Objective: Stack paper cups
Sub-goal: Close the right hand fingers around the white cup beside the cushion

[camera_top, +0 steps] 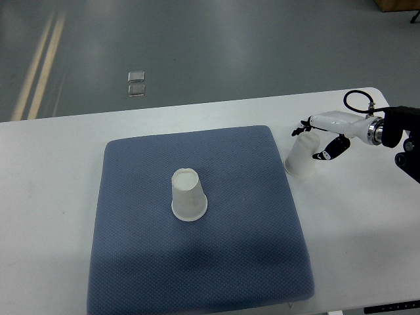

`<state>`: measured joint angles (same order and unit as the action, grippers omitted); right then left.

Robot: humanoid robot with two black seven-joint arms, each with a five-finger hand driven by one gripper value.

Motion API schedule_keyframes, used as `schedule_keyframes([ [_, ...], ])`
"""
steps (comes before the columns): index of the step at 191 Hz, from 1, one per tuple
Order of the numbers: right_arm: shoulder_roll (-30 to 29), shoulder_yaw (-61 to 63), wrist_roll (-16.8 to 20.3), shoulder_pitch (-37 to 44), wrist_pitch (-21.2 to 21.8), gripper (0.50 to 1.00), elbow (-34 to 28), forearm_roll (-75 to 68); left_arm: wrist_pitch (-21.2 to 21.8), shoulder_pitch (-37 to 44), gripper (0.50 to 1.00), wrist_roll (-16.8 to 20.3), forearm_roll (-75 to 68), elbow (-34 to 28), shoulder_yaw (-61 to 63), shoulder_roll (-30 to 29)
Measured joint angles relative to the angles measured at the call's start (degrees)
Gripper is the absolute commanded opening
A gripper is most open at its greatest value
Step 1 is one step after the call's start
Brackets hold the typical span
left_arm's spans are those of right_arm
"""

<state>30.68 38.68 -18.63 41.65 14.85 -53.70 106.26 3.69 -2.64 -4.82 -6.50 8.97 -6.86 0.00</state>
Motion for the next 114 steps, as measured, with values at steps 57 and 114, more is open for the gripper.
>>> schedule_keyframes([
  [57, -0.01, -0.01, 0.0, 0.17, 0.0, 0.713, 0.0, 0.0, -0.02, 0.0, 1.0, 0.0, 0.0, 0.0, 0.0, 0.0],
  [114, -0.01, -0.01, -0.09, 0.34, -0.08, 0.605, 0.0, 0.0, -0.02, 0.0, 1.0, 0.0, 0.0, 0.0, 0.0, 0.0],
])
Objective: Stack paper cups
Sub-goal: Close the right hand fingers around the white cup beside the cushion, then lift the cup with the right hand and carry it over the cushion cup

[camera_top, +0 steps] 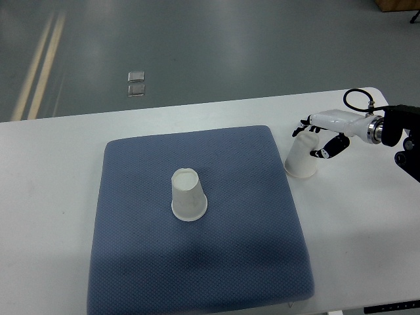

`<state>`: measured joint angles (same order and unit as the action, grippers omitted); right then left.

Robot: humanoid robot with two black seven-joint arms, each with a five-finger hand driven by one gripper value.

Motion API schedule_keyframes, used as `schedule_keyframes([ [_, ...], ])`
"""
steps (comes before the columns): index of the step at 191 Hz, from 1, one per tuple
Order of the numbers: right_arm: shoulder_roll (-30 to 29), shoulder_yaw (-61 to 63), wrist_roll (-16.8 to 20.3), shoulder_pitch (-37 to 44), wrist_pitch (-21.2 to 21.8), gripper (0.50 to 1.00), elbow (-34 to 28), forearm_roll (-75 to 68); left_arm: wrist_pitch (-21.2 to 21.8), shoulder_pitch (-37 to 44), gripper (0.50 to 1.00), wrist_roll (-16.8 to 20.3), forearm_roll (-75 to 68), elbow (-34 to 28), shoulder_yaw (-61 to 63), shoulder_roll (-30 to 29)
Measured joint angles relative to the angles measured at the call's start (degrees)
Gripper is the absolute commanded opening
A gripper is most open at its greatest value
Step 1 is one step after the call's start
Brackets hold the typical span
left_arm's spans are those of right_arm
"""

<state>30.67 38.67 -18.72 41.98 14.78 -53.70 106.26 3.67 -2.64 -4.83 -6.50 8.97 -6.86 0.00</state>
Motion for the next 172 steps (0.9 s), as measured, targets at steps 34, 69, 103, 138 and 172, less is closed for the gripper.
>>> schedule_keyframes([
  [34, 0.44, 0.13, -0.13, 0.17, -1.1, 0.547, -0.01, -0.09, 0.0, 0.0, 1.0, 0.0, 0.0, 0.0, 0.0, 0.0],
  [69, 1.44, 0.56, -0.81, 2.06, -1.41, 0.535, -1.13, -0.65, 0.0, 0.0, 1.0, 0.0, 0.0, 0.0, 0.0, 0.0],
  [103, 4.02, 1.2, -1.43, 5.81, -0.56, 0.539, -7.08, -2.78, 0.0, 0.0, 1.0, 0.0, 0.0, 0.0, 0.0, 0.0],
  [138, 7.18, 1.26, -1.45, 11.28, 3.16, 0.539, -17.96, -6.99, 0.0, 0.0, 1.0, -0.02, 0.0, 0.0, 0.0, 0.0],
  [172, 6.81, 1.32, -1.09, 16.24, 7.78, 0.543, -26.0, -8.97, 0.0, 0.0, 1.0, -0.02, 0.0, 0.0, 0.0, 0.0],
])
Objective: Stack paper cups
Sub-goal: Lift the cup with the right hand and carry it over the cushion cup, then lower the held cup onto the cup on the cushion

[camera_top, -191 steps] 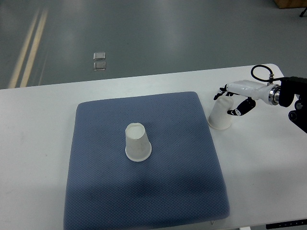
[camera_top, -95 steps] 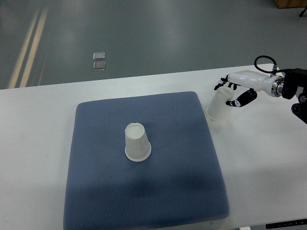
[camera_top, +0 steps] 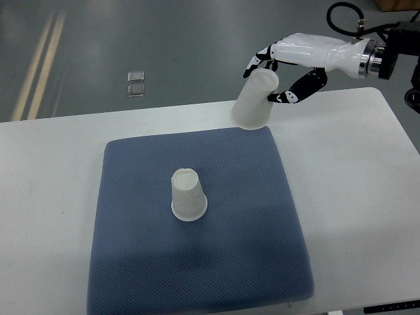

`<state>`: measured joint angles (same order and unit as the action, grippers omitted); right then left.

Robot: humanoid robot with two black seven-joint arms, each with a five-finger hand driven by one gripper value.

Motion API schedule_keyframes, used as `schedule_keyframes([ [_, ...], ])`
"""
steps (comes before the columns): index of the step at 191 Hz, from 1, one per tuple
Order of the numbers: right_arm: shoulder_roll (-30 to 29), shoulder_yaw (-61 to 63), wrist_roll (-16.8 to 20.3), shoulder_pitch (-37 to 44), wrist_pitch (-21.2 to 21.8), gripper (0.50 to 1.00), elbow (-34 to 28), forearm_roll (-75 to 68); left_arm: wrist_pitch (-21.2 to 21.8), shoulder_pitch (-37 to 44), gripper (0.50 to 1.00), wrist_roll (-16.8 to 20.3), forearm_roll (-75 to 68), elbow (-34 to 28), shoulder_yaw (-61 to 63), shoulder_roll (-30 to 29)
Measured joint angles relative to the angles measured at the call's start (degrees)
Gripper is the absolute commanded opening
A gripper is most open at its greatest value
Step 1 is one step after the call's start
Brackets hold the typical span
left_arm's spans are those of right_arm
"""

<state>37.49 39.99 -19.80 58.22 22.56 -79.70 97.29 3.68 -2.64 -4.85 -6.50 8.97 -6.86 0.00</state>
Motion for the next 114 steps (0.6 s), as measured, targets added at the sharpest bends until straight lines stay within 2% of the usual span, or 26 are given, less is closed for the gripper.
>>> schedule_keyframes([
  [31, -2.99, -0.06, 0.09, 2.91, 4.63, 0.547, -3.71, -1.01, 0.0, 0.0, 1.0, 0.0, 0.0, 0.0, 0.0, 0.0],
  [74, -10.18, -0.32, 0.07, 4.25, 9.96, 0.552, -4.81, -1.05, 0.0, 0.0, 1.0, 0.0, 0.0, 0.0, 0.0, 0.0],
  [114, -14.55, -1.22, 0.88, 4.2, 11.75, 0.552, -4.85, 0.0, 0.02, 0.0, 1.0, 0.02, 0.0, 0.0, 0.0, 0.0],
])
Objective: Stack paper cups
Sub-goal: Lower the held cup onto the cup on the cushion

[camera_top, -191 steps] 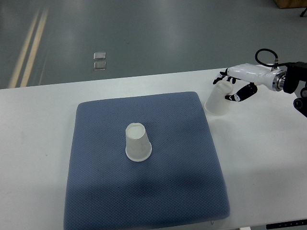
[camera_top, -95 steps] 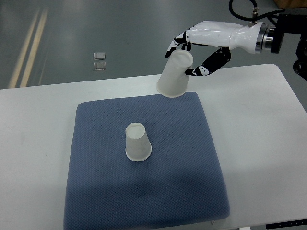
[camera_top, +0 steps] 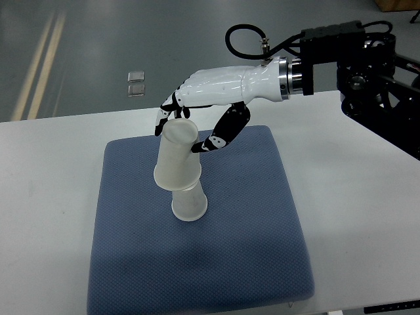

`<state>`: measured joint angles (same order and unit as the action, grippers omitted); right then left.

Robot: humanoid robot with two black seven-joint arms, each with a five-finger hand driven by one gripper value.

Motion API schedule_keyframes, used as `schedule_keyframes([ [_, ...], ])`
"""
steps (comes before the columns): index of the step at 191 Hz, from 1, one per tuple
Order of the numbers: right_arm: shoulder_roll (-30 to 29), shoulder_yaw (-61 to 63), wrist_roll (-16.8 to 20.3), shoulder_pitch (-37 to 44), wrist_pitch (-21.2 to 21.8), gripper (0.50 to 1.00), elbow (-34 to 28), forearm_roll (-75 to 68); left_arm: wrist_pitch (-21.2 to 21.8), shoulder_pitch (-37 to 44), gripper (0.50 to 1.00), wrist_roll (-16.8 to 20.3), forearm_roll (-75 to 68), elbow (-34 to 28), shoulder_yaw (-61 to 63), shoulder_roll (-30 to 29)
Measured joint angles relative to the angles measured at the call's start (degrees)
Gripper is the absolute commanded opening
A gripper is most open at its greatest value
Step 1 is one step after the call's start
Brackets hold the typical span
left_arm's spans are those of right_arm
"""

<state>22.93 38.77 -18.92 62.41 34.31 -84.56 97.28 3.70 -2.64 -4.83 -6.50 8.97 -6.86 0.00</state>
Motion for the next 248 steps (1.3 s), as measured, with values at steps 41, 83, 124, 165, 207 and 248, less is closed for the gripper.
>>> schedule_keyframes([
  [41, -2.51, -1.1, 0.64, -0.46, -0.4, 0.552, 0.22, 3.28, 0.0, 0.0, 1.0, 0.0, 0.0, 0.0, 0.0, 0.0],
  [83, -3.22, -1.15, 0.73, -0.87, -0.8, 0.552, 0.32, 7.22, 0.0, 0.0, 1.0, 0.0, 0.0, 0.0, 0.0, 0.0],
  [124, -3.66, -1.16, 0.73, -0.99, -0.88, 0.552, 0.44, 9.48, -0.01, 0.0, 1.0, 0.0, 0.0, 0.0, 0.0, 0.0],
  [165, -3.74, -1.42, 1.62, -1.75, -1.88, 0.552, 0.74, 10.53, -0.01, 0.0, 1.0, 0.0, 0.0, 0.0, 0.0, 0.0],
  [207, -3.77, -2.11, 1.93, -2.24, -2.02, 0.56, 0.96, 10.64, -0.02, 0.0, 1.0, 0.0, 0.0, 0.0, 0.0, 0.0],
  [248, -4.02, -3.13, 1.96, -2.71, -1.95, 0.56, 1.6, 10.77, -0.02, 0.0, 1.0, 0.0, 0.0, 0.0, 0.0, 0.0],
])
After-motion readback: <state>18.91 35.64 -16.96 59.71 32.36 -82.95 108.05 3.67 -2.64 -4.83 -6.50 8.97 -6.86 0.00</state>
